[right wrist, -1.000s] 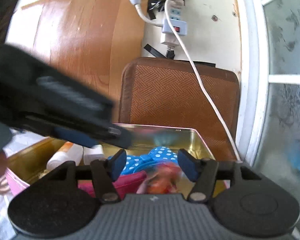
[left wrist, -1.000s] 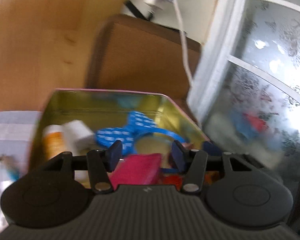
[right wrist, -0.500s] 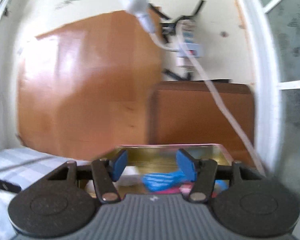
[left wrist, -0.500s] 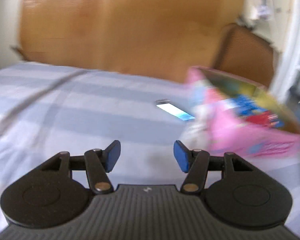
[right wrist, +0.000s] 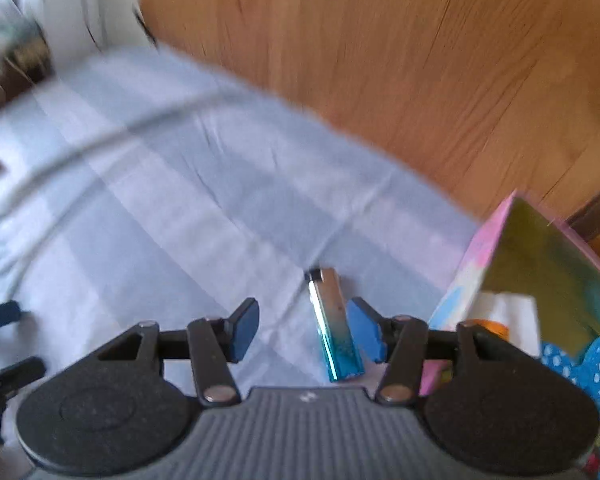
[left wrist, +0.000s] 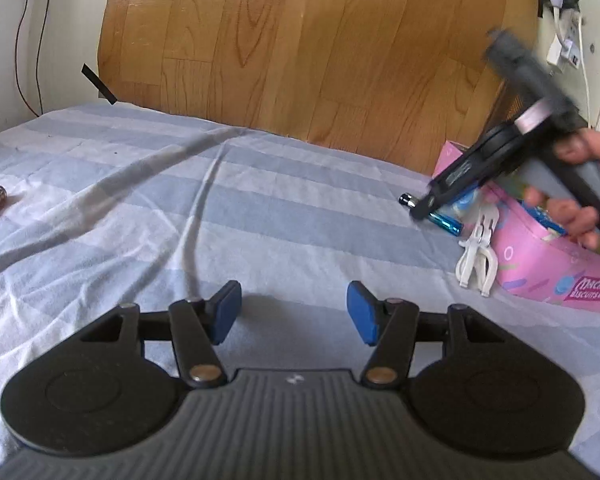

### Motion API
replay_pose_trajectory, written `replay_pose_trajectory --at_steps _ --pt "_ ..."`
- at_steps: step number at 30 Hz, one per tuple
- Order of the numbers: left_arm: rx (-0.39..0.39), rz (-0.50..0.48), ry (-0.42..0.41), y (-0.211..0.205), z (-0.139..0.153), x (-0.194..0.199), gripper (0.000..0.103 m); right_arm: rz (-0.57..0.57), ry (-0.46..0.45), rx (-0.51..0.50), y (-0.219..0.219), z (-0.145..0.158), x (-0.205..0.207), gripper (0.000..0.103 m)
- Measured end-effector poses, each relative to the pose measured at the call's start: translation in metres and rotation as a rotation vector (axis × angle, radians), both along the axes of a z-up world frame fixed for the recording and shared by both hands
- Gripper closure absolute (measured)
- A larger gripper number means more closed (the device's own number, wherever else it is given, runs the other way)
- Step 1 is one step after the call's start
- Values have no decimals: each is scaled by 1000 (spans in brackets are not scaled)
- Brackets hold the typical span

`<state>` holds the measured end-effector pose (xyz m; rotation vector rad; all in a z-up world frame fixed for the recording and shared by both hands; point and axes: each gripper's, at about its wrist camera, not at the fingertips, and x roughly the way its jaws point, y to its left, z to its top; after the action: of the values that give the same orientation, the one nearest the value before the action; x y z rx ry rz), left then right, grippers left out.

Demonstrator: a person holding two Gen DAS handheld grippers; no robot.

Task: Organize rigid objects
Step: 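Grasp the blue lighter with the right tool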

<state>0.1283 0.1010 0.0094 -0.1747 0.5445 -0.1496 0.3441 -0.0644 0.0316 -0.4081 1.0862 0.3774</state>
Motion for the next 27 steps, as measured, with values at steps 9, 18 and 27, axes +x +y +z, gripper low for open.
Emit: replay_pose_trajectory --at_steps 9,18,27 --pt "-215 81 -23 34 -4 -3 42 41 -18 -68 33 -15 -28 89" --pt "-298 100 -2 44 -5 -5 42 274 20 161 54 -6 -137 89" --pt "-306 20 48 41 -3 -5 36 202 -214 303 14 -7 -211 71"
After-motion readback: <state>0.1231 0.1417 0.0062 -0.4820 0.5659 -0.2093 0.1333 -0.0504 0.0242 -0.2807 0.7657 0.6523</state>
